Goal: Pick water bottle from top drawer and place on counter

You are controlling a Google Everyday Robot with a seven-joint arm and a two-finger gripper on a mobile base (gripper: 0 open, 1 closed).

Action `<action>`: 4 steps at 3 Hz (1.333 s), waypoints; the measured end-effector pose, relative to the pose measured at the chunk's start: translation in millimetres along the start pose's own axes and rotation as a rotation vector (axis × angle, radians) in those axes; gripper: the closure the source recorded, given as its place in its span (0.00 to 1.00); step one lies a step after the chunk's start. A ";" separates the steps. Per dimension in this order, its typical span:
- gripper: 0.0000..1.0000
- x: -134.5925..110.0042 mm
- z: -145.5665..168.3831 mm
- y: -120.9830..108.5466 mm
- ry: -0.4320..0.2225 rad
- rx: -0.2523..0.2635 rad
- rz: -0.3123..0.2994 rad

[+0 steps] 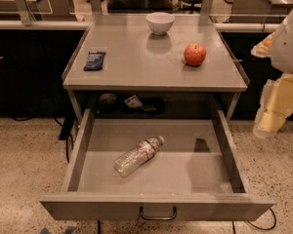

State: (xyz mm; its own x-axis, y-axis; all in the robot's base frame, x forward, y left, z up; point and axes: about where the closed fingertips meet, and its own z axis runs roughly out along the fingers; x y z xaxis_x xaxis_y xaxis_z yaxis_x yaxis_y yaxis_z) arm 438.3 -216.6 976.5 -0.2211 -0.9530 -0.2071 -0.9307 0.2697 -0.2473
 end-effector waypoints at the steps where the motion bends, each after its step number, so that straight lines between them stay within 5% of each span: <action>1: 0.00 0.4 2.6 -2.6 0.000 0.005 -0.003; 2: 0.00 7.8 39.7 -22.9 -0.057 -0.027 0.030; 3: 0.00 7.8 39.7 -22.9 -0.057 -0.027 0.030; 4: 0.00 -11.4 55.9 -29.6 -0.046 -0.005 -0.050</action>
Offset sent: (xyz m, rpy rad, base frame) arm 0.0563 -0.0191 -0.0610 0.1361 0.0351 -0.0249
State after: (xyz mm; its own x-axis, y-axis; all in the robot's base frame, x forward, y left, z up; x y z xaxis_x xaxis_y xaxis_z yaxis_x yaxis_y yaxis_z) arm 484.6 -206.0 933.3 -0.1604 -0.9579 -0.2381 -0.9417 0.2208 -0.2539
